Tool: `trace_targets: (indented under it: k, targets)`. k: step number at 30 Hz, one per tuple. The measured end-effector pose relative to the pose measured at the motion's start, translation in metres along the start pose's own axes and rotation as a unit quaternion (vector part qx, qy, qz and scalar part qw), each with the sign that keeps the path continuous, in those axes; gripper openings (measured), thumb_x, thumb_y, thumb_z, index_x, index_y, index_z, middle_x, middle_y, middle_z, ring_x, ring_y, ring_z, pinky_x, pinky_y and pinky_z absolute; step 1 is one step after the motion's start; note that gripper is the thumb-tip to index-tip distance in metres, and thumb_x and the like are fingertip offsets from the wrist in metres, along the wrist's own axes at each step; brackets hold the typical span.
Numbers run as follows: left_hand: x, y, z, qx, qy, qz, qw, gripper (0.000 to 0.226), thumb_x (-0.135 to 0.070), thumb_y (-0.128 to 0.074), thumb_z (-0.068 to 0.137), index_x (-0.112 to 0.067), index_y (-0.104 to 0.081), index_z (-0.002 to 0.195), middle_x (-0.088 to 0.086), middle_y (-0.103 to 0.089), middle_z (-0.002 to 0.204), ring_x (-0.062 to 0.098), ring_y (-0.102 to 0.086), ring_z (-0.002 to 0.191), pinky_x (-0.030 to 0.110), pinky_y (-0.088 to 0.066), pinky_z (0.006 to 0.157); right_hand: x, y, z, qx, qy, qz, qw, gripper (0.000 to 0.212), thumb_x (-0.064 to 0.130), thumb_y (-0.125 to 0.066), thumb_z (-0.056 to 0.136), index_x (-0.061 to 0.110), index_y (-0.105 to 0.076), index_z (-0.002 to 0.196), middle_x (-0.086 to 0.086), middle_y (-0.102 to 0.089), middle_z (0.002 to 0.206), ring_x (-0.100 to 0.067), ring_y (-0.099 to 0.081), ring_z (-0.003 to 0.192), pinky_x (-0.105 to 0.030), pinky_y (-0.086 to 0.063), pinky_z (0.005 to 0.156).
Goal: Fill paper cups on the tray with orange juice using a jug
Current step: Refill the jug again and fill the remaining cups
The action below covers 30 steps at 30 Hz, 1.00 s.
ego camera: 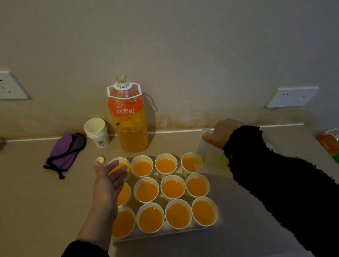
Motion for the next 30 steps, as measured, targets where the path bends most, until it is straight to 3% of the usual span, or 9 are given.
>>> trace_targets:
  k: [3, 7, 10, 11, 14, 16, 21, 30]
  targets:
    - [0.001, 0.0, 0.001, 0.004, 0.0, 0.0, 1.0, 0.068, -0.06, -0.011, 0.096, -0.016, -0.057, 0.119, 0.011, -0.064, 0.116, 0.024, -0.057, 0.112, 0.037, -0.036, 0.101, 0.0, 0.001, -0.001, -0.001, -0.004, 0.007, 1.0, 0.051, 0.06, -0.041, 0.084, 0.014, -0.055, 0.068, -0.003, -0.052, 0.063, -0.017, -0.051, 0.057, -0.023, -0.036, 0.053]
    - [0.002, 0.0, 0.0, 0.01, -0.001, 0.003, 1.0, 0.067, -0.06, -0.01, 0.096, -0.016, -0.056, 0.119, 0.012, -0.063, 0.117, 0.024, -0.057, 0.112, 0.036, -0.035, 0.101, -0.003, 0.002, -0.002, -0.014, -0.012, 0.023, 1.0, 0.049, 0.058, -0.042, 0.085, 0.013, -0.061, 0.083, -0.001, -0.051, 0.064, -0.017, -0.049, 0.058, -0.026, -0.04, 0.058]
    - [0.001, -0.003, -0.001, 0.011, -0.003, 0.004, 1.0, 0.067, -0.06, -0.011, 0.096, -0.017, -0.056, 0.118, 0.011, -0.063, 0.116, 0.024, -0.057, 0.112, 0.036, -0.035, 0.1, -0.012, 0.002, -0.005, -0.005, -0.015, 0.043, 0.999, 0.051, 0.055, -0.041, 0.087, 0.015, -0.066, 0.107, -0.007, -0.064, 0.086, -0.021, -0.051, 0.07, -0.028, -0.039, 0.063]
    - [0.001, -0.004, 0.0, 0.009, -0.003, 0.004, 1.0, 0.067, -0.06, -0.011, 0.096, -0.017, -0.057, 0.118, 0.011, -0.063, 0.116, 0.024, -0.057, 0.112, 0.036, -0.035, 0.101, -0.015, 0.002, -0.006, 0.0, -0.019, 0.044, 0.999, 0.051, 0.054, -0.04, 0.088, 0.014, -0.066, 0.106, -0.009, -0.064, 0.088, -0.022, -0.051, 0.07, -0.028, -0.039, 0.062]
    - [-0.001, -0.005, 0.001, 0.009, -0.007, 0.003, 1.0, 0.067, -0.06, -0.011, 0.096, -0.017, -0.056, 0.121, 0.012, -0.063, 0.118, 0.024, -0.057, 0.113, 0.038, -0.035, 0.103, -0.023, 0.003, -0.009, 0.011, -0.036, 0.041, 0.998, 0.046, 0.051, -0.04, 0.09, 0.009, -0.056, 0.078, -0.005, -0.05, 0.066, -0.018, -0.046, 0.058, -0.025, -0.032, 0.051]
    - [-0.002, -0.006, 0.001, 0.005, -0.011, -0.003, 1.0, 0.066, -0.059, -0.011, 0.097, -0.017, -0.056, 0.12, 0.012, -0.063, 0.118, 0.024, -0.057, 0.113, 0.038, -0.034, 0.104, -0.028, 0.004, -0.01, 0.016, -0.049, 0.059, 0.997, 0.047, 0.049, -0.041, 0.091, 0.009, -0.051, 0.069, -0.005, -0.047, 0.063, -0.018, -0.044, 0.056, -0.024, -0.03, 0.05]
    - [-0.005, -0.007, -0.001, -0.004, -0.016, -0.013, 1.0, 0.066, -0.058, -0.012, 0.097, -0.015, -0.056, 0.121, 0.012, -0.064, 0.114, 0.023, -0.058, 0.111, 0.037, -0.035, 0.103, -0.032, 0.009, -0.008, 0.013, -0.054, 0.086, 0.995, 0.051, 0.05, -0.042, 0.09, 0.007, -0.052, 0.064, -0.006, -0.047, 0.059, -0.021, -0.045, 0.054, -0.026, -0.033, 0.053]
    - [-0.007, 0.006, -0.009, -0.022, -0.019, -0.022, 0.999, 0.066, -0.057, -0.011, 0.098, -0.014, -0.056, 0.119, 0.012, -0.062, 0.114, 0.024, -0.055, 0.112, 0.041, -0.032, 0.11, 0.0, 0.025, 0.0, -0.035, 0.032, 0.11, 0.993, 0.051, 0.045, -0.044, 0.087, 0.012, -0.035, 0.05, -0.003, -0.032, 0.051, -0.019, -0.032, 0.047, -0.025, -0.021, 0.048]
Point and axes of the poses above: each hand's wrist, its own z-axis towards the middle knuckle, its own y-axis out of the back of the hand, x = y × z, the point moved 3 cm from there along z, towards the middle knuckle
